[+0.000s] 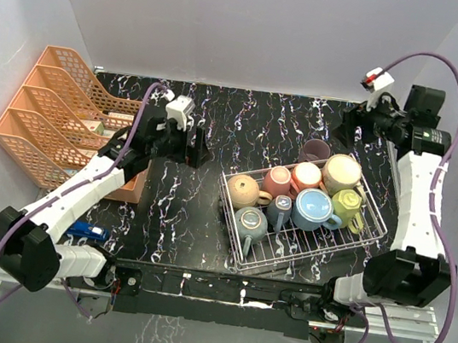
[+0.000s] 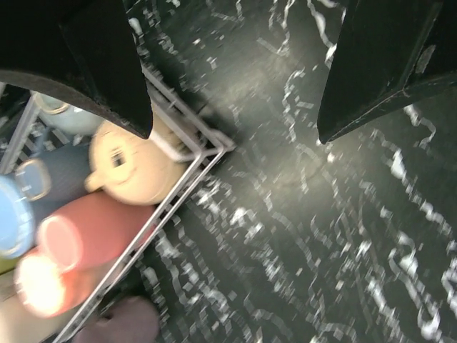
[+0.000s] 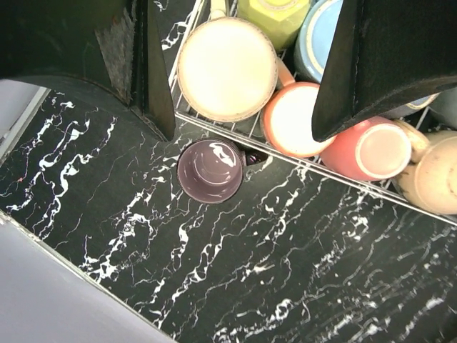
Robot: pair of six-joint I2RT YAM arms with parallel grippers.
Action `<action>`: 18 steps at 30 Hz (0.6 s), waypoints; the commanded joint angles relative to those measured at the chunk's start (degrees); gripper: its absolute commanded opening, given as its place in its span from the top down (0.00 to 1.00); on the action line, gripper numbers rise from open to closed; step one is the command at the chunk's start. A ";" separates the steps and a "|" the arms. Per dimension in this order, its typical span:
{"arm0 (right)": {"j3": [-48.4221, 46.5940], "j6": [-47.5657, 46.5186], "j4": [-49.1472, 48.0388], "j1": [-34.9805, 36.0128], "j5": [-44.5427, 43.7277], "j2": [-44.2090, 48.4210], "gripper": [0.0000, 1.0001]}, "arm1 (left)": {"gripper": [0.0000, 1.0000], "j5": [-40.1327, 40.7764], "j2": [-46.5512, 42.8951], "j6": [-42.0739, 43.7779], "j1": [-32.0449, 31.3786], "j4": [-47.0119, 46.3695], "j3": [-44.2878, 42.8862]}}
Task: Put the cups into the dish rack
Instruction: Pick up the cup at the center of the board.
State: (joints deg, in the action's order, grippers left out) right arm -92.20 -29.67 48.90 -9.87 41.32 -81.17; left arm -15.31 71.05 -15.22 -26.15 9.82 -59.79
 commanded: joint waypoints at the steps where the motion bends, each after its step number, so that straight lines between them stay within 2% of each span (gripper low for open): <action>1: -4.93 -4.63 2.68 4.59 -9.60 -3.25 0.20 | 0.03 1.92 -4.06 4.99 3.02 -3.12 7.09; 8: -12.12 -4.38 3.48 7.92 -17.48 -12.02 0.20 | 0.03 0.95 -6.69 4.24 5.99 -4.80 10.26; 14: -15.78 -3.33 2.94 8.17 -21.81 -18.40 0.20 | 0.03 7.70 -9.02 7.95 6.02 -1.85 10.74; 18: -16.03 -3.31 3.09 8.80 -23.87 -23.31 0.20 | 0.03 8.99 -9.25 8.78 6.01 -1.57 10.79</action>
State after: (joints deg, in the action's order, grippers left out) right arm -105.69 -33.04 52.88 -1.63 21.10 -101.49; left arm -9.39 63.31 -8.69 -20.40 7.75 -49.50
